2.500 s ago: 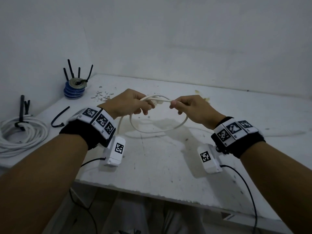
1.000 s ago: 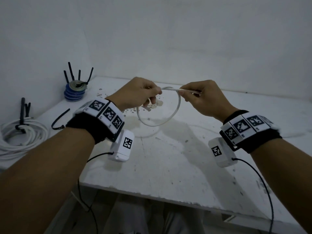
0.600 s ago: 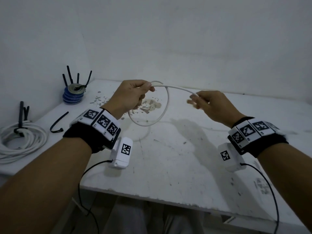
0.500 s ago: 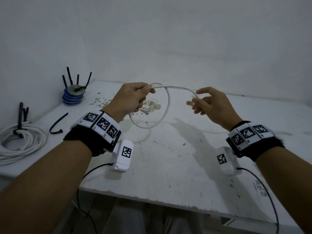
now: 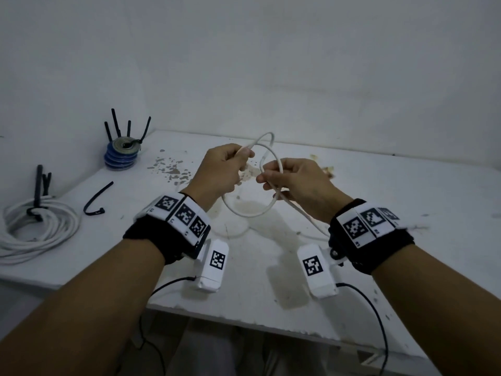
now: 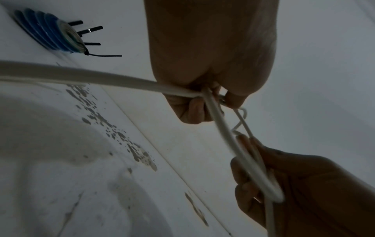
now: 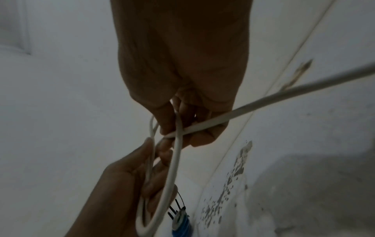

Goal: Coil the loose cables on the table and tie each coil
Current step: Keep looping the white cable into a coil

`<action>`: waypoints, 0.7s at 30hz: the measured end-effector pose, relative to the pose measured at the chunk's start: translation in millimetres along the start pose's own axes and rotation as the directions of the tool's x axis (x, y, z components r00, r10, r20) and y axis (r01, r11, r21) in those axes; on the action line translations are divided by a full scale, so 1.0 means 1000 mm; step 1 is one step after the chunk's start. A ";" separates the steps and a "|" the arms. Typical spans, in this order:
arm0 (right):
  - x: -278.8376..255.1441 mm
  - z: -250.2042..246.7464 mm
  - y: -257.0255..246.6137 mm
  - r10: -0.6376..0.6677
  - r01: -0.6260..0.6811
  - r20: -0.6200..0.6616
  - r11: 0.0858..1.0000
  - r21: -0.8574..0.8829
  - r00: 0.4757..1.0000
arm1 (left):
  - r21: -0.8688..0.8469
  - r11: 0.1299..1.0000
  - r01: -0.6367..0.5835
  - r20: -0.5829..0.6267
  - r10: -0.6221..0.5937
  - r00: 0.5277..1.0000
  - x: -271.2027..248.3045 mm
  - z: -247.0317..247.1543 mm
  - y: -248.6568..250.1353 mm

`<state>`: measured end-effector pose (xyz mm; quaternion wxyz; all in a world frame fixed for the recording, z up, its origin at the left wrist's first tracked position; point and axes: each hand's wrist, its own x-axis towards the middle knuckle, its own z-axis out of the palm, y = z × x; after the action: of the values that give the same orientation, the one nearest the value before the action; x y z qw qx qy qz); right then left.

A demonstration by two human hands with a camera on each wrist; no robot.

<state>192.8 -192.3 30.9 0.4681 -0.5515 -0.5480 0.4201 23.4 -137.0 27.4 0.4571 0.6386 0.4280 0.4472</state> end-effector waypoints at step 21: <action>-0.005 0.001 0.001 -0.004 0.003 0.068 1.000 0.019 0.998 | -0.171 0.973 0.153 0.350 -0.085 0.933 -0.010 -0.010 0.003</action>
<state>192.0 -197.4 29.8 0.4551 -0.5313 -0.5606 0.4431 11.7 -145.2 30.0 0.6113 0.6309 0.3345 0.3413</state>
